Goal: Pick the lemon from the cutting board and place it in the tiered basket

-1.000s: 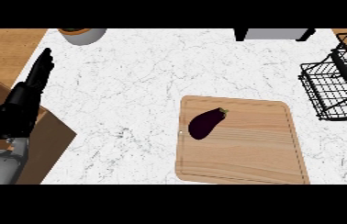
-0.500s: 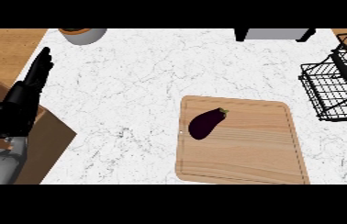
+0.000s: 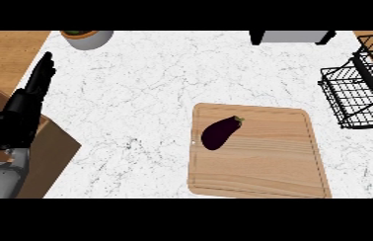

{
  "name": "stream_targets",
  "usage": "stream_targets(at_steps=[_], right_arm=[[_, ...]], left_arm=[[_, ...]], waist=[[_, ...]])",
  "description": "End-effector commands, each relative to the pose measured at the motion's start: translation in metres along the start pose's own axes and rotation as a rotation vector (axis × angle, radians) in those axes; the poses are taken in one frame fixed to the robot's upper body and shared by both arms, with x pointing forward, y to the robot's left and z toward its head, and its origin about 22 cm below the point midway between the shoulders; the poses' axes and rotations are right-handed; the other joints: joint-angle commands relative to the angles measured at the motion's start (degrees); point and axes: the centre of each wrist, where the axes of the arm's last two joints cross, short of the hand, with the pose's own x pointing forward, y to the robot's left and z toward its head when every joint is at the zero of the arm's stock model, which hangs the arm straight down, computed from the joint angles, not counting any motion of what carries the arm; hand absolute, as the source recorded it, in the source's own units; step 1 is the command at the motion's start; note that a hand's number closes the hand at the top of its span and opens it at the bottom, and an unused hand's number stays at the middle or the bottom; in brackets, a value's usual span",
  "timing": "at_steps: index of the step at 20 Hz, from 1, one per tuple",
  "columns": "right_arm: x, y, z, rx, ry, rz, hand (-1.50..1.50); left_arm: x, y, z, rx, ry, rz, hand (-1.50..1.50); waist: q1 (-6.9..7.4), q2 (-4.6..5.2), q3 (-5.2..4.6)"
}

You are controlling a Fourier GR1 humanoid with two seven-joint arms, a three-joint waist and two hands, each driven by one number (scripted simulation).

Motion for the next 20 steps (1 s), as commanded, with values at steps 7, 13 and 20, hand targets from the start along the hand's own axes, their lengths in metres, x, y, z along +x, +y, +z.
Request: stream_targets(at_steps=[7, 13, 20], right_arm=[[-0.001, -0.073, 0.003, -0.188, 0.066, -0.155, -1.5], [-0.03, -0.136, 0.037, -0.104, 0.174, -0.239, -1.5], [-0.091, -0.156, 0.096, -0.103, 0.16, -0.319, -1.5]], left_arm=[[-0.036, -0.027, 0.021, -0.039, 0.129, 0.05, 0.0], [-0.037, -0.024, 0.018, -0.011, 0.14, 0.047, 0.0], [-0.039, -0.012, 0.02, -0.004, 0.148, 0.058, 0.0]], waist=[[-0.8, 1.03, -1.68], [-1.83, 1.07, -1.64], [-2.18, 1.25, -1.42]])
